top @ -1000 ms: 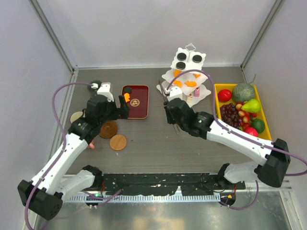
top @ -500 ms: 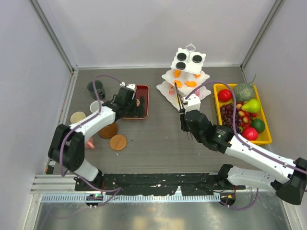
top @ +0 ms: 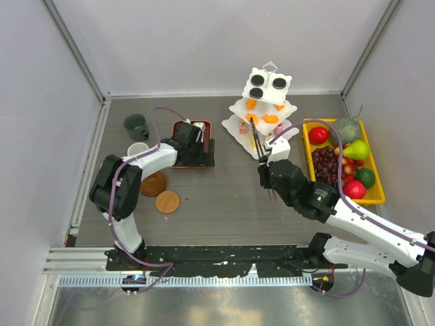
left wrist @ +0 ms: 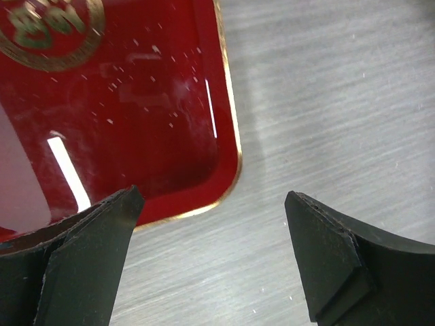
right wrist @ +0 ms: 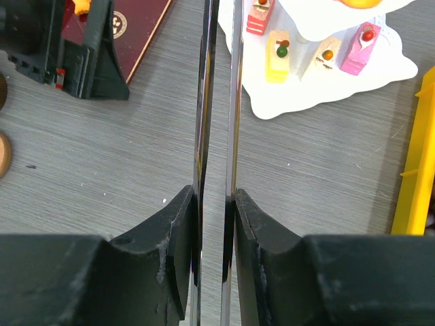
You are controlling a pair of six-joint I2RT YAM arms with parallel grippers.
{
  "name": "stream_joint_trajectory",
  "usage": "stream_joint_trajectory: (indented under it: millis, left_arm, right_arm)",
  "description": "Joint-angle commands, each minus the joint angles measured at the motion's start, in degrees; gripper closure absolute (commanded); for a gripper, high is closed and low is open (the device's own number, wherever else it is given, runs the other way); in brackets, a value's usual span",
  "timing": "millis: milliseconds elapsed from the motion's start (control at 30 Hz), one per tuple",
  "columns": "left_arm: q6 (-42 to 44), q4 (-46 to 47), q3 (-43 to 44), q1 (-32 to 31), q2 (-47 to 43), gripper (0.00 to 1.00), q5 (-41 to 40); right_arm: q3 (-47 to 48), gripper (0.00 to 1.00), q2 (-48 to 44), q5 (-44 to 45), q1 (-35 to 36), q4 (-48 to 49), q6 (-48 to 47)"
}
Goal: Serve the afternoon tea
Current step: Move the tray at the center of the board.
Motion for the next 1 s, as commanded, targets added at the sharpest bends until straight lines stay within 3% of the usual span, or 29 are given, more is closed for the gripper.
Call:
stream_joint_trajectory:
  millis: [0, 500, 833, 967]
  left_arm:
    - [-2.7, 2.53, -3.01, -1.85, -1.24, 0.01, 6.61]
    - [-18.69, 21.24, -15.49, -14.68, -8.44, 0.04, 19.18]
    - [-26.35, 32.32, -23.75, -21.8, -16.17, 0.05, 16.03]
    - [-22.58, 25.76, -25.69, -19.97, -25.57, 0.04, 8.74]
  right_arm:
    - [0.44, 0.68, -1.23, -0.68, 0.2, 4.74, -1.62]
    - [2.46, 0.68, -2.72, 2.22, 0.2, 1.76, -4.08]
    - [5.62, 0.67, -2.46, 0.04, 0.29, -0.53, -5.49]
    - [7.9, 0.67, -0.18, -2.43, 0.2, -2.29, -5.84]
